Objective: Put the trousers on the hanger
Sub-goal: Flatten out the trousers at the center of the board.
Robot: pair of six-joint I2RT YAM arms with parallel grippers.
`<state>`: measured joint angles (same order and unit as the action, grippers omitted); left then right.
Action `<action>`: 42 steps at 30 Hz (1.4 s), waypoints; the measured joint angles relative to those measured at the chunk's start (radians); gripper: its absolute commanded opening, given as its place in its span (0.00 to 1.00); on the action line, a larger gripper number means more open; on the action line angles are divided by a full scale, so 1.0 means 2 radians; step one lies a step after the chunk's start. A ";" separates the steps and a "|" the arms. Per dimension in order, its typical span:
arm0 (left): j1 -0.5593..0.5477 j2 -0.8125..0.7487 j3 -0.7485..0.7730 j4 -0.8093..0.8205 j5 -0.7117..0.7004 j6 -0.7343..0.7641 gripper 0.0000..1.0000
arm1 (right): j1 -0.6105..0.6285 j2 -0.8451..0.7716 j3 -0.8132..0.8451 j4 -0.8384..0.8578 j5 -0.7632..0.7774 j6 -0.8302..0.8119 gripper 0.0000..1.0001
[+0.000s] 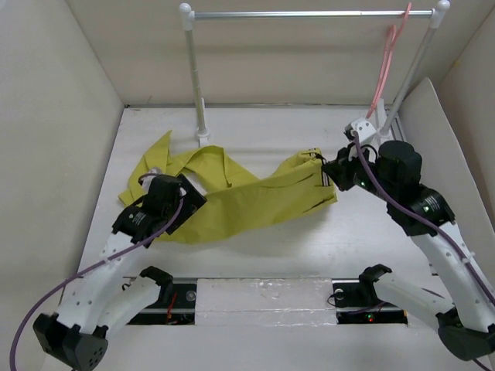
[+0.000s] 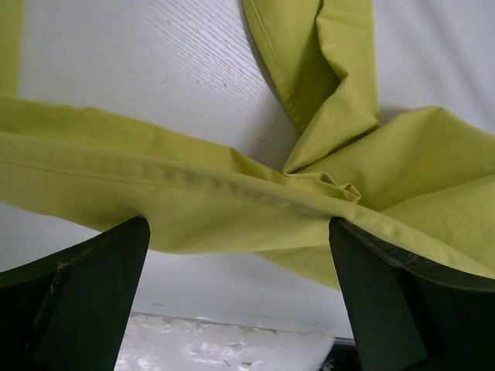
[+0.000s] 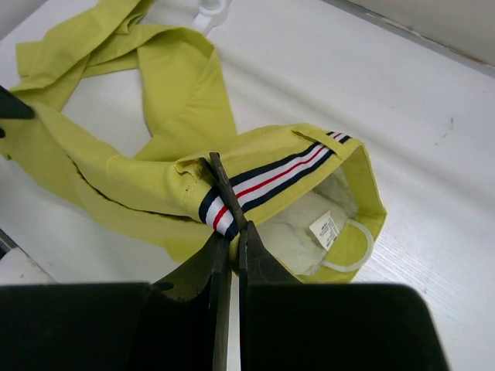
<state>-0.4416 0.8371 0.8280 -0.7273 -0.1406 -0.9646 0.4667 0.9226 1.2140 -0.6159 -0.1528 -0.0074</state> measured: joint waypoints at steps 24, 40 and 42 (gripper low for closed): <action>0.011 0.001 0.012 0.083 -0.084 -0.109 0.00 | -0.040 -0.034 0.053 -0.121 -0.052 -0.075 0.00; 0.005 -0.014 0.450 0.061 -0.251 0.149 0.00 | 0.033 -0.017 0.367 -0.228 -0.172 -0.064 0.00; 0.007 0.007 0.408 0.081 -0.256 0.174 0.00 | 0.038 -0.032 0.254 -0.206 -0.089 -0.042 0.00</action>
<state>-0.4274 0.8509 1.6440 -0.5655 -0.6518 -0.6167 0.5426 0.8581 1.7226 -1.0279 -0.3305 -0.0910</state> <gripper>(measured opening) 0.013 0.068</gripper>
